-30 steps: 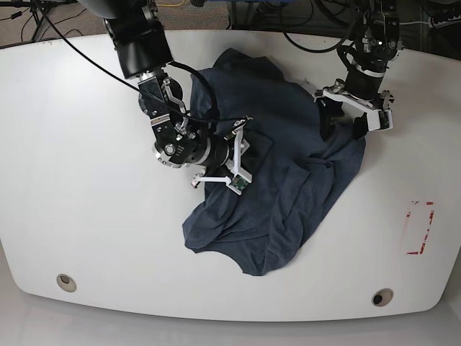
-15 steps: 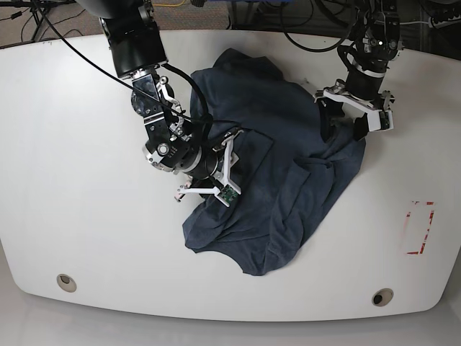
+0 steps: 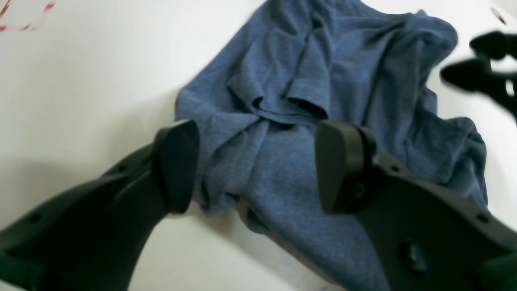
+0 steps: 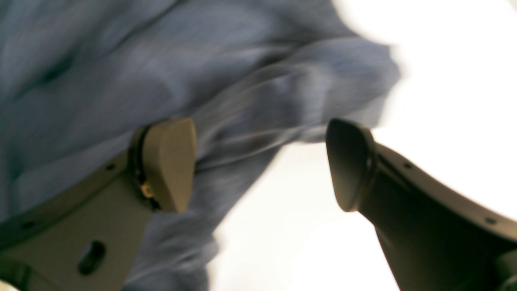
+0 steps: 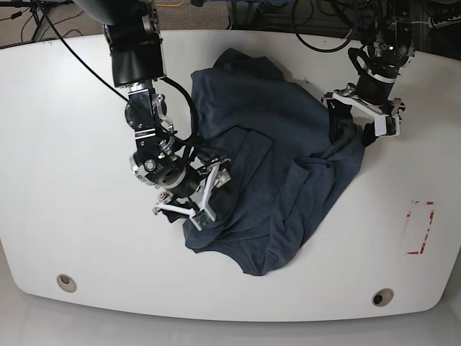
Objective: Fold the T-shirt properly
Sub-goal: 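Pull the held edges apart with both grippers to spread the shirt, then stretch the T-shirt flat, right gripper pulling its corner away from the left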
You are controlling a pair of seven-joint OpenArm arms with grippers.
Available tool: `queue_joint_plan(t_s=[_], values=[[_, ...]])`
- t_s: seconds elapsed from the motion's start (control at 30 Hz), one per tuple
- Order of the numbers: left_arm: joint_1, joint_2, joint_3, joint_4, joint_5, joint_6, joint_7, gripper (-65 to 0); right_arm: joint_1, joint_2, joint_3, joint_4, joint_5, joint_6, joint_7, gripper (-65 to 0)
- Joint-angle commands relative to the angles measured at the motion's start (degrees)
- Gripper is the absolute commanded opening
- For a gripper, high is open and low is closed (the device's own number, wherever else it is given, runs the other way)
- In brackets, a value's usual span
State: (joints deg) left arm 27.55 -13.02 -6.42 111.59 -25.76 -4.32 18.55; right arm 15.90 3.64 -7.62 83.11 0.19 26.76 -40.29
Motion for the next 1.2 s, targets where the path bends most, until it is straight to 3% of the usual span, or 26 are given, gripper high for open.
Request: queue_joint_plan(t_s=[0.0,0.13,0.53,1.17], values=[[-0.78,-1.01,-0.31,1.33,-0.48,-0.21,-1.62,-23.7,2.96,-0.34,1.42,-2.36,0.56,-0.17,2.45,-16.8],[-0.87,-1.01,-0.31,1.33,-0.48,-0.21,-1.62,-23.7,4.98,-0.52,3.62,-6.50,0.83,-0.17,3.50,-16.8],[-0.87,-1.01,-0.31,1.33,-0.48,-0.21,-1.62,-23.7,14.03,-0.87,12.23,-22.23,9.53,-0.17,7.46,-16.8],[-0.52,-1.09,-0.49,1.33,-0.48,-0.21,-1.62,-23.7,23.18,-1.05,14.69,-44.12,9.97,-0.61,17.39,-16.8]])
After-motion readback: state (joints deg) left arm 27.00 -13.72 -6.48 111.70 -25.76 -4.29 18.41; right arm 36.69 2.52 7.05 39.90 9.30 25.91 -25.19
